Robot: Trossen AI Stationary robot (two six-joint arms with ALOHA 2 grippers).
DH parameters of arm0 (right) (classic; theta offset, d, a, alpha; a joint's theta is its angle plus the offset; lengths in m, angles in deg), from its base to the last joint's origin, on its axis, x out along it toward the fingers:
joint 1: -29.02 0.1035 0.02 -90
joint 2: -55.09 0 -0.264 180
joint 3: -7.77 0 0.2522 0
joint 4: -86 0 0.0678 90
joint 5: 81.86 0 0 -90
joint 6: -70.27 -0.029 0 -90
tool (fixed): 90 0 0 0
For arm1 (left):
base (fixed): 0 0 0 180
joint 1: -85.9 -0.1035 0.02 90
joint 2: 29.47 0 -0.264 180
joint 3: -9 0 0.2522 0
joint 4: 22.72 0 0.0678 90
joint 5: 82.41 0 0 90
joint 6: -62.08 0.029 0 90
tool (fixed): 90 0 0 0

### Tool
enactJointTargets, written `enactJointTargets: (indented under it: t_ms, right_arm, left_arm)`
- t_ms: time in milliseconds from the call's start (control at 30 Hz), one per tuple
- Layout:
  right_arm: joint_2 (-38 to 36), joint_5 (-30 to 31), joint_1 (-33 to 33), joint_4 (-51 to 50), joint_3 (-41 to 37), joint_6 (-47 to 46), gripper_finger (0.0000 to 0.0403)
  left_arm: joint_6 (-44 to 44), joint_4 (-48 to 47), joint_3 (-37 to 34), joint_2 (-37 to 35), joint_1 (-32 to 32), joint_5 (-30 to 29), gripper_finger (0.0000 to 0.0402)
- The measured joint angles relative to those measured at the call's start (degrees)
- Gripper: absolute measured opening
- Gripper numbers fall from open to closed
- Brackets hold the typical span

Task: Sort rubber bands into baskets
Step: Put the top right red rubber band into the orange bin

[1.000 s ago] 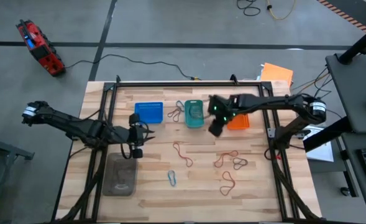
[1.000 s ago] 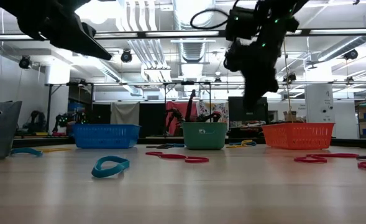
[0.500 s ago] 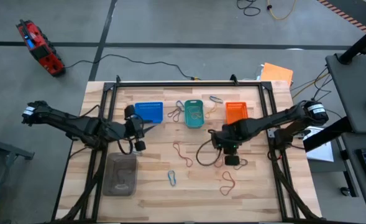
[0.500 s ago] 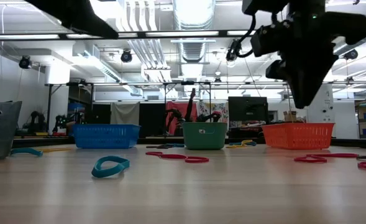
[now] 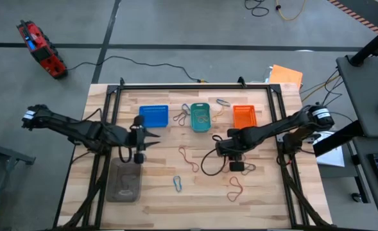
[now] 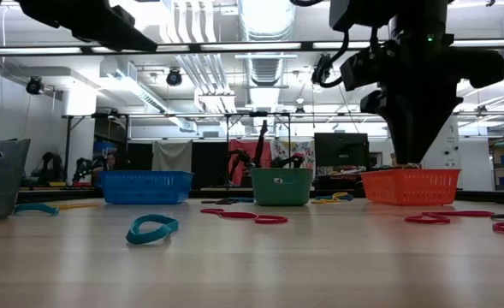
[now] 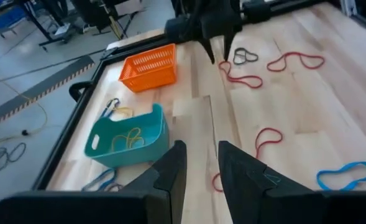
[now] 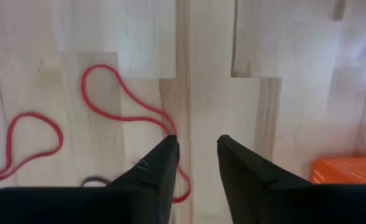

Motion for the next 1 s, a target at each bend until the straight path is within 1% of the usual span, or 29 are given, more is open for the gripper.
enactJointTargets:
  t_ms: [67,133,233,267,367,467,700,1000]
  right_arm:
    - [0.39,-0.03,0.36,0.13,0.0,0.04,0.0128]
    - [0.75,-0.01,0.85,0.34,0.0,0.07,0.014]
    - [1.63,-0.02,1.87,2.76,-0.04,-0.24,0.0154]
    - [1.98,-0.01,2.24,3.39,-0.04,-0.39,0.0157]
    - [3.11,-0.03,3.46,4.21,-0.04,-0.51,0.0163]
    - [3.51,-0.06,4.35,3.88,-0.07,-1.09,0.0165]
    - [3.49,-0.01,5.3,4.11,-0.14,-0.94,0.016]
    - [6.98,0.09,5.28,4.17,-3.22,-0.32,0.0163]
  left_arm:
    - [-1.74,0.47,-1.17,-1.54,0.0,0.55,0.0077]
    - [-2.39,2.7,-2.59,-3.27,0.0,3.31,0.0077]
    - [-2.17,8.43,-5.3,-5.44,0.0,8.98,0.0078]
    - [-2.15,10.12,-5.95,-5.82,0.06,9.56,0.0078]
    - [-2.62,12.74,-7.77,-6.71,0.04,9.66,0.0078]
    - [-2.66,12.96,-8.63,-6.62,0.02,9.63,0.0078]
    - [-3.53,12.94,-8.07,-4.93,0.0,7.06,0.0078]
    - [-3.76,13.25,-8.09,-2.92,0.0,6.99,0.0078]
